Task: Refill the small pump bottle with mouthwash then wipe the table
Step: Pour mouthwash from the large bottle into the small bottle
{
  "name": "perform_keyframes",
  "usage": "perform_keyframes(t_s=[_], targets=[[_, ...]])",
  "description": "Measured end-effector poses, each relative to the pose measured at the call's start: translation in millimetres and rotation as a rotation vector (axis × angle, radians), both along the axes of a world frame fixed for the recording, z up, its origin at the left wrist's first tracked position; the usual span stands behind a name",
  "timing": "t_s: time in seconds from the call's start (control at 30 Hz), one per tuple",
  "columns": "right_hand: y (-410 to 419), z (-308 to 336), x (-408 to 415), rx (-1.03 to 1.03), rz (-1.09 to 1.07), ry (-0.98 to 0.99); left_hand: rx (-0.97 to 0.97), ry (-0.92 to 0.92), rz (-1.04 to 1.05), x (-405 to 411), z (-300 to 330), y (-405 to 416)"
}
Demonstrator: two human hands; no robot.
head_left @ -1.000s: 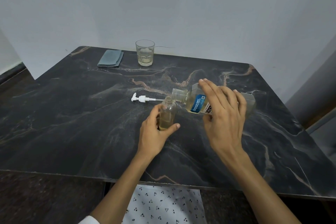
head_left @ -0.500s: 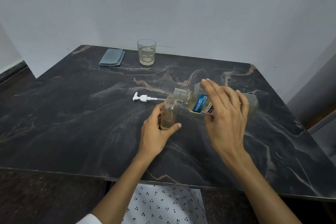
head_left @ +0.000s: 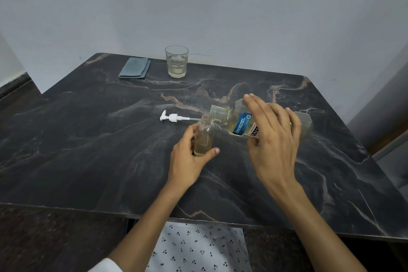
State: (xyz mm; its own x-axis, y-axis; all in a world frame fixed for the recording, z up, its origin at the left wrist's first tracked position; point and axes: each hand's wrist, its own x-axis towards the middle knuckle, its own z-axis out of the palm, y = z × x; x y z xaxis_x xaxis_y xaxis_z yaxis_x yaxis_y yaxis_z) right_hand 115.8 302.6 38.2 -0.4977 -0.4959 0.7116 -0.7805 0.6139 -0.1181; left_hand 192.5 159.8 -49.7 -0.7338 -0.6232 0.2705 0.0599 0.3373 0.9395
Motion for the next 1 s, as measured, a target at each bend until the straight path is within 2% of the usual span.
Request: perform_keyframes(t_s=[1.0], targets=[[-0.2, 0.2, -2.5, 0.002, 0.013, 0.012, -0.008, 0.015, 0.019, -0.2, -1.8, -0.1]])
